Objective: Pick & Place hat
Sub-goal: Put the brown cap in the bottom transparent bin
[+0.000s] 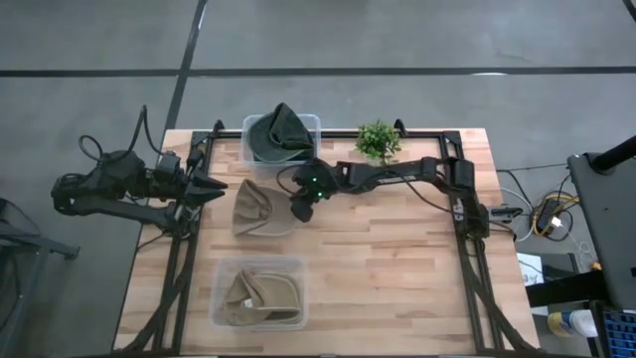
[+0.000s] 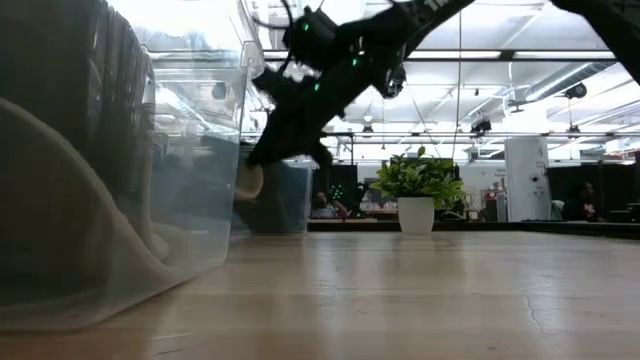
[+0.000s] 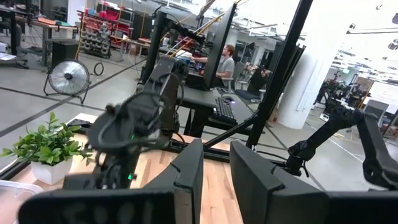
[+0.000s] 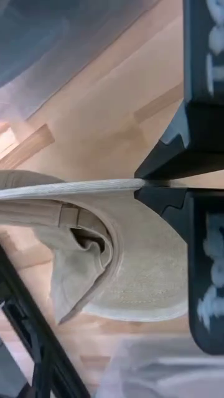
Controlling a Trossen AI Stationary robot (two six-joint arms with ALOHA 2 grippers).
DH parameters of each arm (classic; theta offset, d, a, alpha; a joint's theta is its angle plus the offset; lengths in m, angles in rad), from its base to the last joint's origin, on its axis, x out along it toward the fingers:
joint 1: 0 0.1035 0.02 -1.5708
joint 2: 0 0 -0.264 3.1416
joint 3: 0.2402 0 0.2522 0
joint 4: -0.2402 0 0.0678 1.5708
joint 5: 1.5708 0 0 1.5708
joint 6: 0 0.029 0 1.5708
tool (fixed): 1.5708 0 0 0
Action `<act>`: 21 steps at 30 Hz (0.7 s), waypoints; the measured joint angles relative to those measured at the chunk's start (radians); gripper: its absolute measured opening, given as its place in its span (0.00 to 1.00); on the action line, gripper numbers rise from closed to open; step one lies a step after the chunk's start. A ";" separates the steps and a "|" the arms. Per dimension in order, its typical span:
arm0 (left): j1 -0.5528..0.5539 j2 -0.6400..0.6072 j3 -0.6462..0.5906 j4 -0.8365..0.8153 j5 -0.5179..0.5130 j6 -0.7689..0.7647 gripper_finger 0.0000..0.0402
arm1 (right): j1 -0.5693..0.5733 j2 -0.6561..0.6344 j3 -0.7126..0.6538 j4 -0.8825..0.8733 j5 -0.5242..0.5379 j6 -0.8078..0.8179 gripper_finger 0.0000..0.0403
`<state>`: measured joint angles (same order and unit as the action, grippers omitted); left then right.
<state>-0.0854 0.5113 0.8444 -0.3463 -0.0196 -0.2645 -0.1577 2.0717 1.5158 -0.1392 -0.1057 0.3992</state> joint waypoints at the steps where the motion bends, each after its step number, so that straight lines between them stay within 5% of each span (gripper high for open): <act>1: 0.000 0.000 0.000 -0.001 0.000 0.000 0.18 | 0.004 -0.017 0.000 -0.013 -0.001 0.000 0.03; 21: 0.000 -0.012 0.008 0.041 0.000 0.001 0.18 | 0.213 -0.339 -0.002 -0.096 0.092 0.016 0.03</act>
<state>-0.0856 0.4994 0.8526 -0.3051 -0.0200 -0.2633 0.0553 1.7327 1.5139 -0.2355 -0.0133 0.4148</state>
